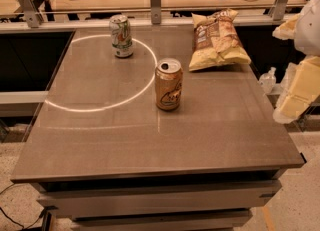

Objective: Move brown chip bag near orange can

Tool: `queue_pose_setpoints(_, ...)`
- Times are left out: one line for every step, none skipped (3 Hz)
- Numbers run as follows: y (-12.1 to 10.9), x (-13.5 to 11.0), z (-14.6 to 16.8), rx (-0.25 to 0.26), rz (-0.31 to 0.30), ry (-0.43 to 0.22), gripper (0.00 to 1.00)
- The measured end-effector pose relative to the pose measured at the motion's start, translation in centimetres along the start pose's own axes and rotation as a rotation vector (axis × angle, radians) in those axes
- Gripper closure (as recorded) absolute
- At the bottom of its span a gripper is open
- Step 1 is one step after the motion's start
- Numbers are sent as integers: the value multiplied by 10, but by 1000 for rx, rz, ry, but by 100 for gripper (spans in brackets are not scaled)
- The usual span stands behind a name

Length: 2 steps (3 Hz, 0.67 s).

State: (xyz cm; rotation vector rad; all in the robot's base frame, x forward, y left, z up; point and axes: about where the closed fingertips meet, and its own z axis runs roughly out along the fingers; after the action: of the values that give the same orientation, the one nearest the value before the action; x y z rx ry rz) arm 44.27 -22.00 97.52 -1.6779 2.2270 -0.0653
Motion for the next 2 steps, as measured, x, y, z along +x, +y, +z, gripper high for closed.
queue_pose_setpoints(-26, 21, 13, 69, 112, 16, 0)
queue_pose_setpoints(-63, 50, 28, 195, 279, 62, 0)
